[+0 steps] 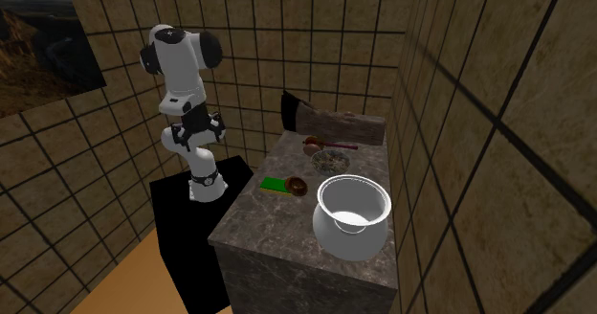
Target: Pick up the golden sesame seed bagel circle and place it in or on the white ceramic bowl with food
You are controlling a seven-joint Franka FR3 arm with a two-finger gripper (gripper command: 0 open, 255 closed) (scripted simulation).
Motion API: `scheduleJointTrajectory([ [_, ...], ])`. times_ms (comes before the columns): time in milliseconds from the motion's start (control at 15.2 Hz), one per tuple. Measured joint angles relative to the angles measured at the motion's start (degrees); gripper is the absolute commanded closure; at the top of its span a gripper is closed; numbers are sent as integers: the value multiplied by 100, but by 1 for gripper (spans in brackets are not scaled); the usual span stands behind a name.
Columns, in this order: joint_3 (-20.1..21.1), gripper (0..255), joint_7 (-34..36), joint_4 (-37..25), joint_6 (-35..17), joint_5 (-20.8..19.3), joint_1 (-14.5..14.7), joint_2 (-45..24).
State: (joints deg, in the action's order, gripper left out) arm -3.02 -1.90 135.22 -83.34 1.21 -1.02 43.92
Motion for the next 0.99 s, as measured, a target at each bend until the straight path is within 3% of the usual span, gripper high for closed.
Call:
scheduleJointTrajectory([
  [198,219,0,14,-25,-142,-45,123,-101],
  [990,2326,0,341,-150,-1371,-927,1040,-1145],
])
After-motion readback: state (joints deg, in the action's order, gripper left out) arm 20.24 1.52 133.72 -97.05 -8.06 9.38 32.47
